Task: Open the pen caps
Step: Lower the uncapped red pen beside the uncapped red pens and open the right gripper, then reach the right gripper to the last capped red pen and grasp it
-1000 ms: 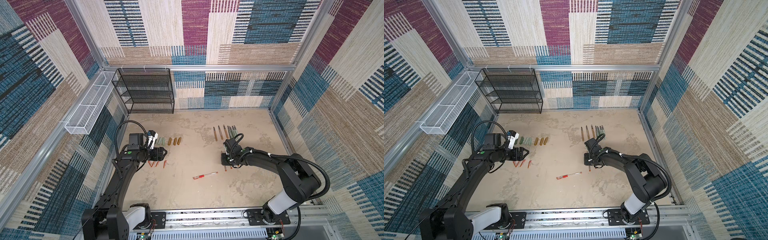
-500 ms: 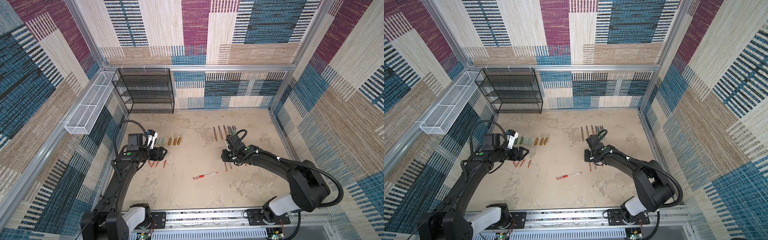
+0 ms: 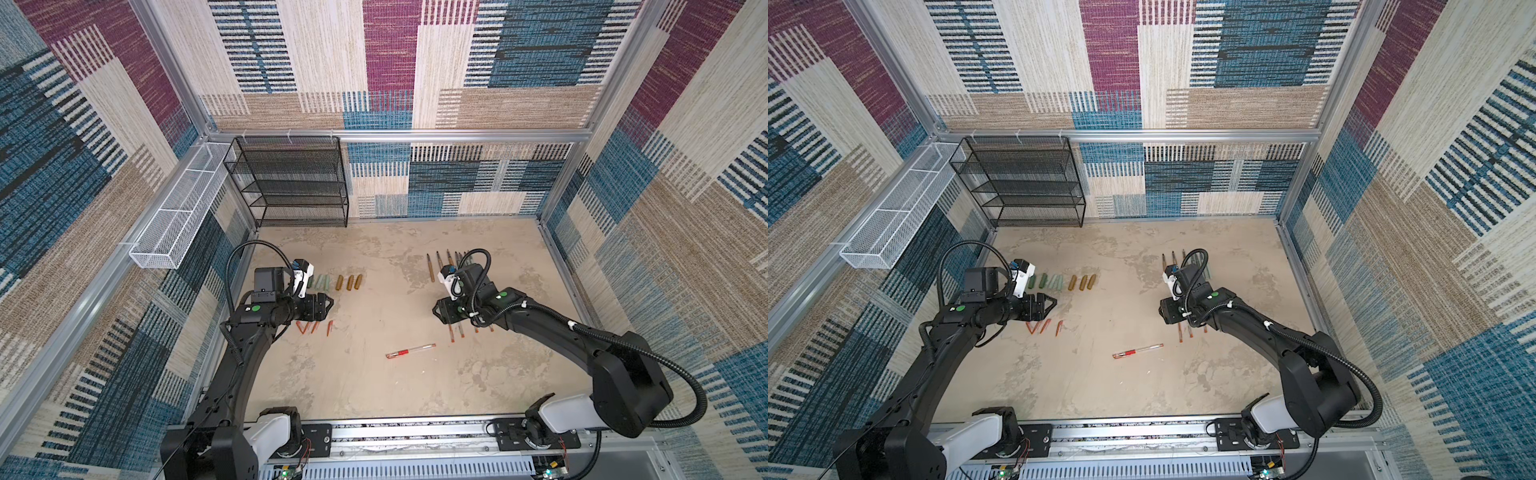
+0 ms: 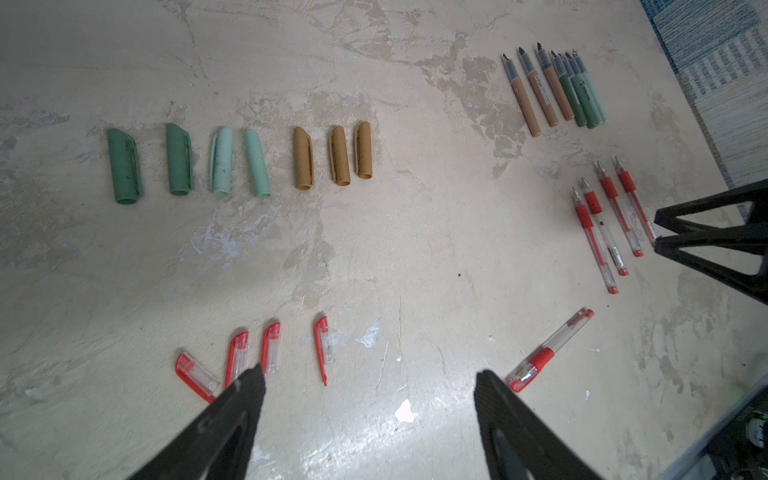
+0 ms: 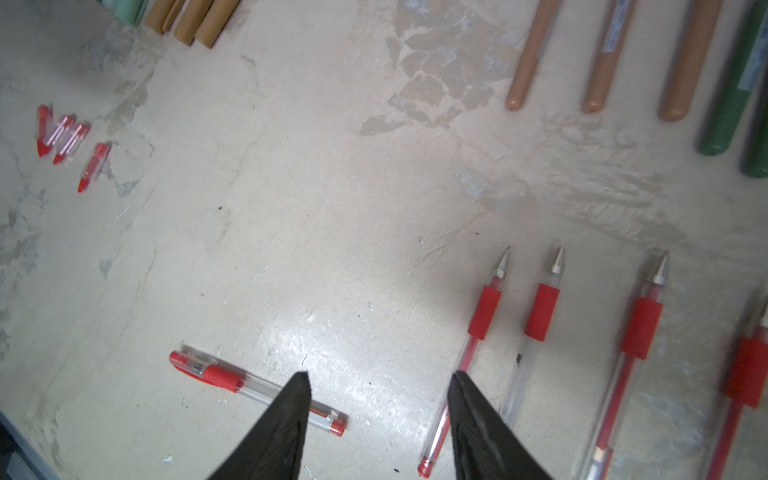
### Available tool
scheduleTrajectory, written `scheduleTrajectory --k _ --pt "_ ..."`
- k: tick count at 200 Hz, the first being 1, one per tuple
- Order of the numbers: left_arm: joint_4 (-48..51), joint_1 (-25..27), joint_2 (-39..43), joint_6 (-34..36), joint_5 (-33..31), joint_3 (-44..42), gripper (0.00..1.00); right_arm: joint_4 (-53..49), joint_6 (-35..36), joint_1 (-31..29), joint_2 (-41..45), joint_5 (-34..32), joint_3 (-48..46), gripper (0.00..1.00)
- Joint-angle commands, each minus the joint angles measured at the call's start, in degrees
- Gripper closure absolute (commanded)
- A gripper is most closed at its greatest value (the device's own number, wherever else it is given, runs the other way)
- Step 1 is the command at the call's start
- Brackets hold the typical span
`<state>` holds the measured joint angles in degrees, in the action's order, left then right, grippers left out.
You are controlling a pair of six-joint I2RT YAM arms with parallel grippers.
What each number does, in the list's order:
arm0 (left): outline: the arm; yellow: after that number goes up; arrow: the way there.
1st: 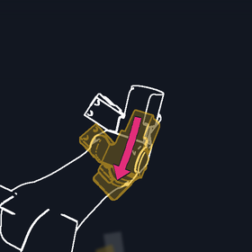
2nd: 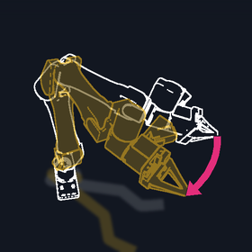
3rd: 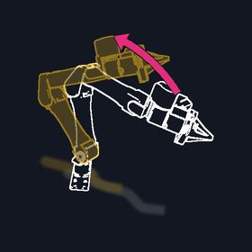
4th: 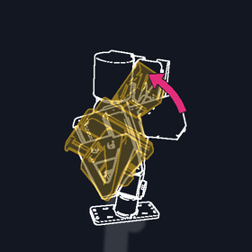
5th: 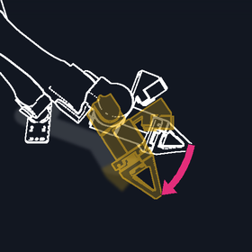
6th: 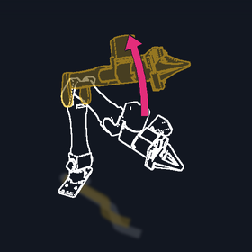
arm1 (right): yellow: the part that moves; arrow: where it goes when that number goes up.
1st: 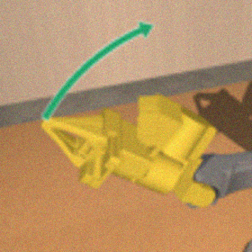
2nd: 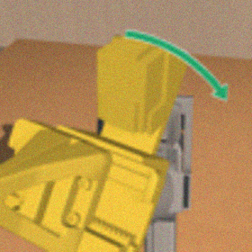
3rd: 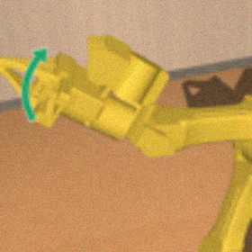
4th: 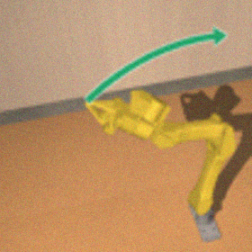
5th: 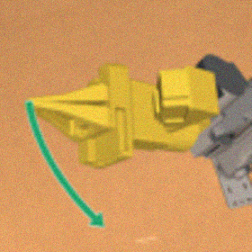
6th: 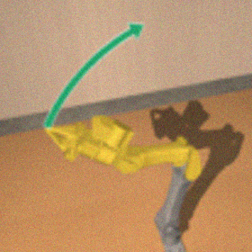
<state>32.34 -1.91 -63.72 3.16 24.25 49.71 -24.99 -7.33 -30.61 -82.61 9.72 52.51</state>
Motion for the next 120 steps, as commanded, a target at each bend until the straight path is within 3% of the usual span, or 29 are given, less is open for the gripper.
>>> scheduleTrajectory --k 1,23,38,63,120 --pt "-1.16 -0.24 0.09 0.18 0.47 0.38 0.17 -2.32 7.51 -0.75 -1.80 2.18 1.83 0.42" --pt "-1.05 -0.37 0.07 0.34 0.48 0.35 0.16 -2.76 11.63 -1.76 -2.58 5.78 3.34 0.39" --pt "-0.85 -0.46 0.05 0.30 0.33 0.42 0.16 -4.71 15.92 -3.66 -3.80 9.31 4.86 0.31" --pt "-0.77 -0.46 -0.07 0.27 0.26 0.55 0.16 -8.39 23.27 -8.27 -7.47 6.30 7.20 0.29" --pt "-0.65 -0.55 -0.26 0.25 -0.34 0.65 0.17 -10.55 29.04 -14.16 -14.61 4.31 10.29 0.35"
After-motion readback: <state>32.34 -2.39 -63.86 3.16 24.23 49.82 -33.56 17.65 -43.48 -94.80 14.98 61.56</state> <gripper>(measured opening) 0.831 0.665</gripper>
